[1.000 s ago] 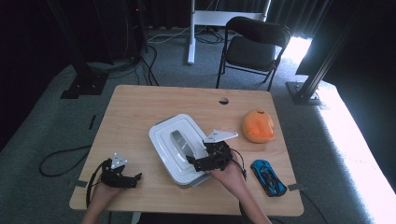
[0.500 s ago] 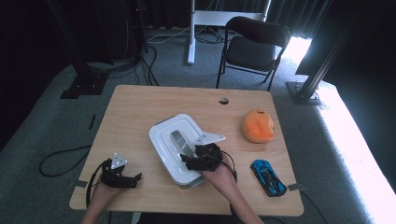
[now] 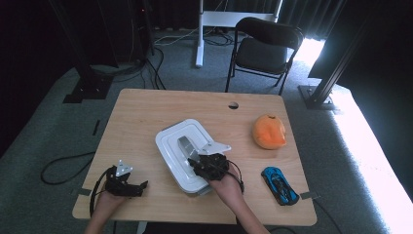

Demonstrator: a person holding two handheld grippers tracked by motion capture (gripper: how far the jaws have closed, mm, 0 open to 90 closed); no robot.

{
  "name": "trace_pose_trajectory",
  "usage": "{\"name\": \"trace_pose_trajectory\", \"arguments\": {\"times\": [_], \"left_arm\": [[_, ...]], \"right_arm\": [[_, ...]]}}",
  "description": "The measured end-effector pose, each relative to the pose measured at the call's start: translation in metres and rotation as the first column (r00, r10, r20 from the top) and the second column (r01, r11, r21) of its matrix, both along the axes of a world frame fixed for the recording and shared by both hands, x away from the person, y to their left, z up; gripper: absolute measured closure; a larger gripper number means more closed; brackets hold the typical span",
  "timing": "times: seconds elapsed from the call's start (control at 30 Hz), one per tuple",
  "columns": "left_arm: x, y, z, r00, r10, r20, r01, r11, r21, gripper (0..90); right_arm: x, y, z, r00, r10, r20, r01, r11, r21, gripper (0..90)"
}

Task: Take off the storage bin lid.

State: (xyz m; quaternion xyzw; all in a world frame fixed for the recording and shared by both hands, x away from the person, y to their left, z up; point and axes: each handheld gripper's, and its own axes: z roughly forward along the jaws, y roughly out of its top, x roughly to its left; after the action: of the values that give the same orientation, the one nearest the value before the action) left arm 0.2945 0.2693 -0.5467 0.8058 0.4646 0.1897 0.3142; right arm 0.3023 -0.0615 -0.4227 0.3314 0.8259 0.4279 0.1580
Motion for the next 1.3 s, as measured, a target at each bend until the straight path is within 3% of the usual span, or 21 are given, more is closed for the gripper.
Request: {"name": "trace_pose_trajectory", "arguments": {"times": [0.03, 0.23, 0.63, 0.8, 1.3], "left_arm": [[0.000, 0.000, 0.000, 1.0000, 0.000, -0.001, 0.000, 1.0000, 0.001, 0.2], [0.000, 0.000, 0.000, 1.0000, 0.000, 0.000, 0.000, 1.0000, 0.000, 0.2], [0.000, 0.000, 0.000, 1.0000, 0.001, -0.001, -0.001, 1.0000, 0.000, 0.2], [0.000, 0.000, 0.000, 1.0000, 0.001, 0.000, -0.001, 1.0000, 0.001, 0.2], [0.000, 0.000, 0.000, 1.0000, 0.004, 0.002, -0.004, 1.0000, -0.002, 0.3]], "right_arm": [[-0.002, 0.002, -0.001, 0.9997, -0.019, 0.018, 0.019, 0.9996, -0.020, 65.1], [-0.002, 0.001, -0.003, 0.9995, -0.027, 0.018, 0.027, 0.9996, -0.001, 66.3], [0.000, -0.002, -0.004, 0.9995, -0.028, -0.017, 0.029, 0.9986, 0.045, 67.2], [0.001, -0.005, -0.001, 0.9992, -0.027, -0.031, 0.029, 0.9971, 0.070, 67.2], [0.001, -0.018, 0.019, 0.9993, -0.037, 0.008, 0.036, 0.9958, 0.085, 67.2]]}}
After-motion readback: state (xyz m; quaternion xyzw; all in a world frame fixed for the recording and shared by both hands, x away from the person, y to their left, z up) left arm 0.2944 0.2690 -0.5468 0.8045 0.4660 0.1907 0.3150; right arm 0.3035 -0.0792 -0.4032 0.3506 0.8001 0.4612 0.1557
